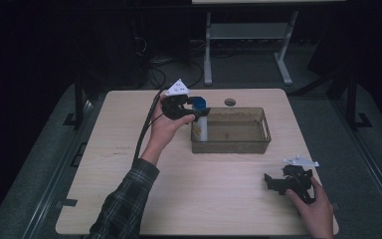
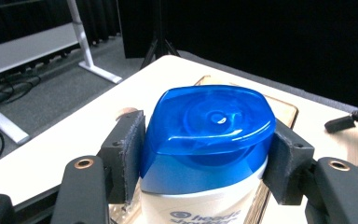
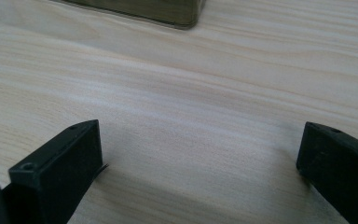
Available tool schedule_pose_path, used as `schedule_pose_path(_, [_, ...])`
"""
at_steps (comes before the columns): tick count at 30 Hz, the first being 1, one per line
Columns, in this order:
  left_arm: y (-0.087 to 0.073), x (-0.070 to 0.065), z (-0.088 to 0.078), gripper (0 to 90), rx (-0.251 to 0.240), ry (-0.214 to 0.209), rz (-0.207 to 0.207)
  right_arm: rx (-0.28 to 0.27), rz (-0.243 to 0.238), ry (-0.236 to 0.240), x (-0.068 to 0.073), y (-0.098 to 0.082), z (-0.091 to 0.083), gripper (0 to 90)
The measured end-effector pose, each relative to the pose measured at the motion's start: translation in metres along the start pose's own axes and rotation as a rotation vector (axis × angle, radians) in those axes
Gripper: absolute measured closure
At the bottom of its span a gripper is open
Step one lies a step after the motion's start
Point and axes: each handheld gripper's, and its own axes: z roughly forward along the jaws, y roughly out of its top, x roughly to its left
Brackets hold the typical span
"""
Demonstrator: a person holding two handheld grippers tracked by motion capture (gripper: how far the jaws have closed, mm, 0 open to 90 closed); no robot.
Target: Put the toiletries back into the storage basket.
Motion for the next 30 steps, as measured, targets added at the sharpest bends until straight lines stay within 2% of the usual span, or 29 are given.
schedule_pose_path(5, [-0.009,-0.001,0.005,37.4,0.031,0.01,0.018,0.0,0.0,0.0,0.0,0.0,0.0,0.0])
schedule_pose_path(17, [-0.028,-0.004,0.012,37.3,0.073,0.007,0.026,0.0,-0.001,0.0,0.0,0.0,0.0,0.0])
schedule_pose_path(30, [-0.031,-0.009,0.013,34.9,0.06,-0.016,0.032,0.0,-0.001,0.001,0.0,0.0,0.0,0.0])
